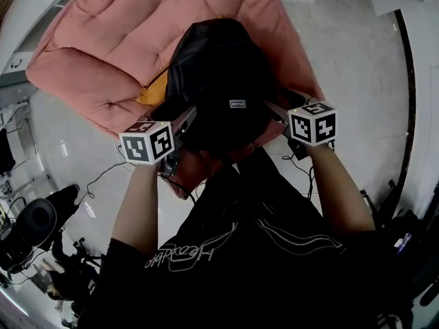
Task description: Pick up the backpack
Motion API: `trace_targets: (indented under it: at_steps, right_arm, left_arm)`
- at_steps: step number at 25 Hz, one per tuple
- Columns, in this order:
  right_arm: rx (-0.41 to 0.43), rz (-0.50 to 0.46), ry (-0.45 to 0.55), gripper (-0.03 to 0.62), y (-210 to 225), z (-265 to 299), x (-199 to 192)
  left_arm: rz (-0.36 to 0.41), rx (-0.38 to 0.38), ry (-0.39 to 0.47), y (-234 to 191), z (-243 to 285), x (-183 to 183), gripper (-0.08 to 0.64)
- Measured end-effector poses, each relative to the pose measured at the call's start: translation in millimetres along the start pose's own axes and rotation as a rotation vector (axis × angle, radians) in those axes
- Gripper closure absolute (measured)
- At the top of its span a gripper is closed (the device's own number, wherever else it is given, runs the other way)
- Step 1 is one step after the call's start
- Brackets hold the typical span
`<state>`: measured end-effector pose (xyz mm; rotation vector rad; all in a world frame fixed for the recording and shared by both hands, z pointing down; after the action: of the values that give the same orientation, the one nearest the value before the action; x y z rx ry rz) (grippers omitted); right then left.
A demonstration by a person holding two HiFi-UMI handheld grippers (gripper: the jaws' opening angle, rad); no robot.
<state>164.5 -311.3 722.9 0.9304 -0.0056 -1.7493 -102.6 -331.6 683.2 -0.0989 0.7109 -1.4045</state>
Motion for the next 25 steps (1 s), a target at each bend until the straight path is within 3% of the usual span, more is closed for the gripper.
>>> trace_targets:
  at_steps: [15,25]
  right_arm:
    - [0.077,-0.015,-0.073,0.314,10,61,4]
    - [0.136,-0.019,-0.131,0.351,-5,88,-3]
  left_arm:
    - [-0.056,0.015,0.017,-7,32,3,0.249]
    - [-0.039,0.028,0.012,-14,39,2,0.358]
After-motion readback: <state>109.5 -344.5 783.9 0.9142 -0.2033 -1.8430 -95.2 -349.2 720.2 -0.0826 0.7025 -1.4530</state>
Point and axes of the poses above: the fingertips, and each gripper's own axes: z forward along the fingers, y to its right, x out of its top, the point moved 3 cm from there along -z, backward along the fingers, and after that the axes turned 9 degrees about -z, right-handed, at the moved point
